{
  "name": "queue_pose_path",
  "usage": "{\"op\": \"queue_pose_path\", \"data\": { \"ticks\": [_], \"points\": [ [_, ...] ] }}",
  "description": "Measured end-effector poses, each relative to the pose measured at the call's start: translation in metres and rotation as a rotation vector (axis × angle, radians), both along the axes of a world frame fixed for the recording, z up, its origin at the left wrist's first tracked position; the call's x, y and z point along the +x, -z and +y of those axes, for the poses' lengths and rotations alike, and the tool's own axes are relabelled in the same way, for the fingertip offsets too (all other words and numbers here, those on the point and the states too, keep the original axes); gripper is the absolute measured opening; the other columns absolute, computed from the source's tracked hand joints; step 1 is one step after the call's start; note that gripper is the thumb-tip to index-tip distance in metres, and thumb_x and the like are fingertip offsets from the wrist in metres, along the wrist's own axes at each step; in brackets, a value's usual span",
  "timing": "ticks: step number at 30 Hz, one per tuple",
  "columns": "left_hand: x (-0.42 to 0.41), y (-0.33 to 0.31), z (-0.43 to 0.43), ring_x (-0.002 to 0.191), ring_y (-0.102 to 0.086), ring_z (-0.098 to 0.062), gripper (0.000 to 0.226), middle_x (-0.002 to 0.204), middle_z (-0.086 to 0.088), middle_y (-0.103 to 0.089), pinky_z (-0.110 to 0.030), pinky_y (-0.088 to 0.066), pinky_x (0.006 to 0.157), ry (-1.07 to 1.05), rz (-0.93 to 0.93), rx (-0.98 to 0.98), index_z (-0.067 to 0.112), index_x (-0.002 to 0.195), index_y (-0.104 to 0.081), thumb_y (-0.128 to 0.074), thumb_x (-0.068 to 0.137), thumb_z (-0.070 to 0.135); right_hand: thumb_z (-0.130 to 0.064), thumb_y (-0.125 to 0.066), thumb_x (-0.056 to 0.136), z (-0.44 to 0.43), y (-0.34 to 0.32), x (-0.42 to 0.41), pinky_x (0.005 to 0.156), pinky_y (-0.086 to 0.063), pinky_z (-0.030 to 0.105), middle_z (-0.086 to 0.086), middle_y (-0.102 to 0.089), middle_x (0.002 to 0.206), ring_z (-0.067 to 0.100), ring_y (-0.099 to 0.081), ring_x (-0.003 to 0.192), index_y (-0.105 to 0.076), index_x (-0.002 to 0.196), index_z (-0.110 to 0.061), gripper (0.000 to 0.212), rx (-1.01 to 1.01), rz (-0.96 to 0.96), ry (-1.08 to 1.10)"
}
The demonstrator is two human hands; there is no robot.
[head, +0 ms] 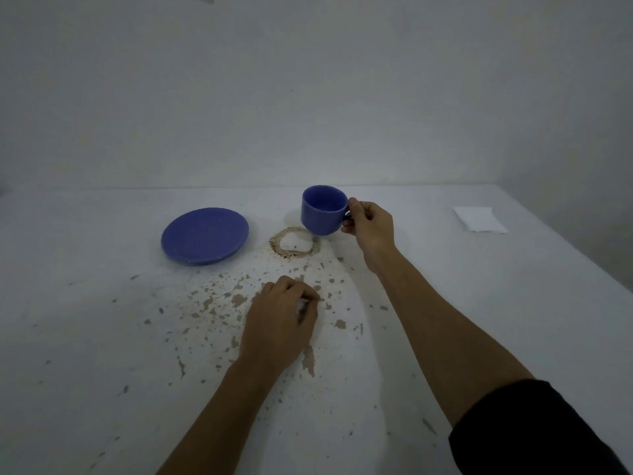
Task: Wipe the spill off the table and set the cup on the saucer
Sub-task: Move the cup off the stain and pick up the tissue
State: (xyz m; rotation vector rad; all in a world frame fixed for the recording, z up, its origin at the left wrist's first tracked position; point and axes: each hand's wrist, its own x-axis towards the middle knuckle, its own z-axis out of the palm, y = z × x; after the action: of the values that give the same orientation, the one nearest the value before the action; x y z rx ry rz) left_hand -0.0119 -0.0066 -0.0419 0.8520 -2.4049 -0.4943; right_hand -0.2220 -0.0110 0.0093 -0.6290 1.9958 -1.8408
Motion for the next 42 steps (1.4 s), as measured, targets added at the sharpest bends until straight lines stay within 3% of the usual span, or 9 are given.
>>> {"op": "queue_pose_path", "data": {
  "ticks": [8,13,21,26,31,34,37,39,42],
  "points": [
    [-0.003,0.006,-0.004,0.091,-0.054,-0.012,0.02,0.102,0.004,-0.064,-0.019,-0.038,0.078,-0.015,-0.04,-0.037,0.022,0.103,-0.067,-0.055,0.089,0.031,-0.027,-0.055,0.096,0.03,-0.009,-0.07,0.063,-0.053,0.016,0.005,-0.069,0.093,0.015,-0.066,0.074,-0.062,0.104,-0.011,0.019,0.014,-0.048,0.244],
    [-0.005,0.006,-0.004,0.076,-0.052,-0.011,0.026,0.088,0.002,-0.066,-0.02,-0.04,0.069,-0.034,-0.021,-0.081,0.019,0.093,-0.068,-0.049,0.085,0.035,-0.025,-0.059,0.095,0.039,-0.007,-0.102,0.06,-0.053,0.017,0.009,-0.07,0.099,0.016,-0.067,0.075,-0.063,0.104,-0.01,0.019,-0.051,-0.119,0.349],
    [-0.003,0.004,0.0,0.069,-0.058,-0.016,0.033,0.079,-0.003,-0.067,-0.021,-0.045,0.065,0.006,0.042,-0.138,0.012,0.088,-0.068,-0.045,0.084,0.035,-0.027,-0.06,0.094,0.039,0.003,-0.118,0.069,-0.056,0.021,0.008,-0.069,0.107,0.02,-0.069,0.088,-0.058,0.1,-0.015,0.013,-0.056,-0.205,0.38],
    [-0.003,0.0,0.0,0.07,-0.055,-0.013,0.033,0.081,-0.001,-0.067,-0.022,-0.048,0.064,0.015,0.027,-0.098,0.014,0.089,-0.067,-0.044,0.085,0.037,-0.031,-0.059,0.094,0.04,0.01,-0.12,0.081,-0.058,0.025,0.006,-0.069,0.113,0.019,-0.071,0.093,-0.06,0.114,-0.013,0.027,-0.052,-0.261,0.367],
    [-0.002,-0.003,0.002,0.07,-0.05,-0.009,0.031,0.079,-0.002,-0.067,-0.02,-0.042,0.065,0.003,0.042,-0.099,0.012,0.088,-0.069,-0.048,0.084,0.034,-0.028,-0.06,0.093,0.047,0.004,-0.115,0.066,-0.056,0.021,0.006,-0.064,0.121,0.018,-0.069,0.092,-0.049,0.131,-0.013,0.042,-0.027,-0.279,0.326],
    [-0.003,0.0,0.001,0.07,-0.048,-0.008,0.034,0.077,-0.003,-0.067,-0.02,-0.039,0.065,-0.009,0.028,-0.106,0.01,0.088,-0.07,-0.046,0.085,0.034,-0.021,-0.06,0.094,0.061,0.003,-0.104,0.082,-0.057,0.028,0.002,-0.055,0.119,0.012,-0.061,0.077,-0.042,0.138,-0.017,0.048,0.097,-0.217,0.311],
    [-0.007,0.0,0.002,0.073,-0.056,-0.015,0.024,0.084,-0.006,-0.068,-0.023,-0.039,0.068,-0.05,-0.037,-0.109,0.009,0.093,-0.07,-0.055,0.087,0.027,-0.02,-0.059,0.094,0.083,0.009,-0.091,0.096,-0.054,0.035,0.002,-0.059,0.122,0.017,-0.063,0.093,-0.052,0.128,-0.018,0.035,0.244,-0.019,0.283],
    [-0.016,-0.007,0.008,0.083,-0.051,-0.013,0.018,0.095,-0.004,-0.066,-0.023,-0.038,0.073,-0.076,-0.082,-0.06,0.012,0.101,-0.068,-0.059,0.089,0.022,-0.022,-0.058,0.094,0.099,0.014,-0.085,0.099,-0.051,0.035,0.003,-0.063,0.121,0.02,-0.063,0.102,-0.058,0.12,-0.017,0.026,0.313,0.107,0.27],
    [-0.043,-0.017,0.026,0.087,-0.051,-0.012,0.014,0.099,0.002,-0.063,-0.025,-0.045,0.078,0.043,-0.042,-0.028,0.02,0.099,-0.065,-0.057,0.089,0.024,-0.02,-0.056,0.095,0.119,0.017,-0.086,0.092,-0.047,0.023,0.003,-0.067,0.117,0.014,-0.06,0.097,-0.063,0.115,-0.013,0.022,0.357,0.226,0.258]
  ]
}}
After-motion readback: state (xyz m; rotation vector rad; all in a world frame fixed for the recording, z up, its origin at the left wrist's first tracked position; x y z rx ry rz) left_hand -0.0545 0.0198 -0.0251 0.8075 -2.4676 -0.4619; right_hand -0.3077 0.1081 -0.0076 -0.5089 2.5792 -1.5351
